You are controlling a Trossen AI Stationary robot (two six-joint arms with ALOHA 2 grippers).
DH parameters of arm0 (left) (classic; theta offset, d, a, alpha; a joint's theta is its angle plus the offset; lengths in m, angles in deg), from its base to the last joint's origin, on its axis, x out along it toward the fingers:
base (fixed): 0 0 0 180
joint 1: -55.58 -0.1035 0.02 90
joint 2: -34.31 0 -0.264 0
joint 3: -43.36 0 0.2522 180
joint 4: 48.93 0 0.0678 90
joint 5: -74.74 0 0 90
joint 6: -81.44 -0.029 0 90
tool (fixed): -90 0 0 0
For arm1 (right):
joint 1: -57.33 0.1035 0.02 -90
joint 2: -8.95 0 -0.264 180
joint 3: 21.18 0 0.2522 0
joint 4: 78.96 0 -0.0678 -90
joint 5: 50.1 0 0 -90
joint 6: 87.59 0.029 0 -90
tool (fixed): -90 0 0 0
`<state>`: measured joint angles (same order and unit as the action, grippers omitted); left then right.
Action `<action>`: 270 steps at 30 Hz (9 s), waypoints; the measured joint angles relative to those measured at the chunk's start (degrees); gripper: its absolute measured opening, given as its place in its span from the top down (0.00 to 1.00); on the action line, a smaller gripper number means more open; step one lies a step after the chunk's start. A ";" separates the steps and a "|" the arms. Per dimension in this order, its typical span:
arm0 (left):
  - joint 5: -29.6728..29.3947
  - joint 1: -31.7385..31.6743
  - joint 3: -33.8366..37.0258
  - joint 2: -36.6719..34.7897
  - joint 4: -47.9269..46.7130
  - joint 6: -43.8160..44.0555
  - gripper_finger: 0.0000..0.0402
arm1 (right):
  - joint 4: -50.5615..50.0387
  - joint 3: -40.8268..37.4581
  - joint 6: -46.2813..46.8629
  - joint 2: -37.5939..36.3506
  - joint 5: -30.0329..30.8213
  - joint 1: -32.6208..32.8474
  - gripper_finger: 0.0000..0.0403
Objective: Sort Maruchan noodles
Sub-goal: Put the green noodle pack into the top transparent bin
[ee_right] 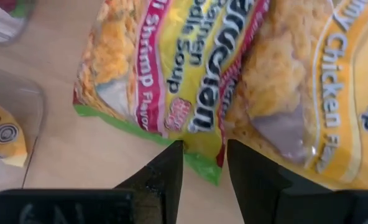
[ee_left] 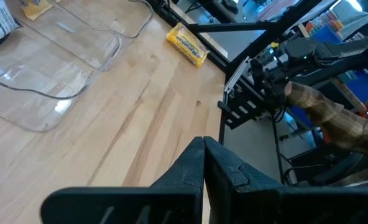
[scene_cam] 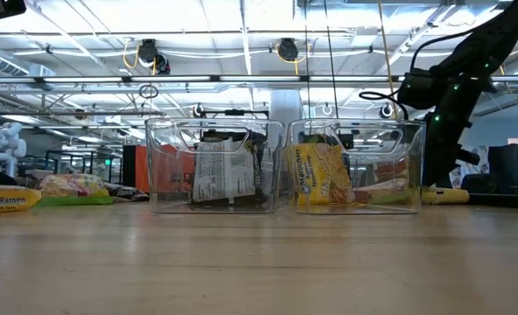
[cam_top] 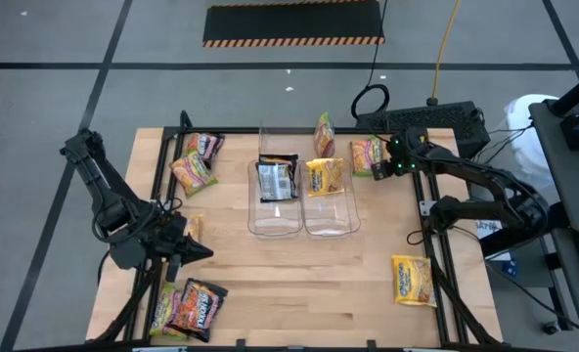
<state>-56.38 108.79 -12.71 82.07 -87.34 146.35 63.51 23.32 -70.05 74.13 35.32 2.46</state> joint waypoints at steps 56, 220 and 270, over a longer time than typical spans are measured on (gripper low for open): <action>0.02 0.00 0.00 0.02 1.32 -2.22 0.98 | -10.94 0.00 -2.49 -26.57 3.29 2.80 1.00; -3.78 -1.92 0.00 1.01 1.36 0.05 0.98 | 3.29 40.06 -33.51 20.29 -19.82 7.32 1.00; -3.82 -4.07 0.02 0.98 2.82 0.18 0.98 | 6.59 40.13 -36.92 28.27 -25.38 3.32 1.00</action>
<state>-60.21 104.73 -12.69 83.06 -84.52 146.54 70.11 63.45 -106.97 102.40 9.95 5.78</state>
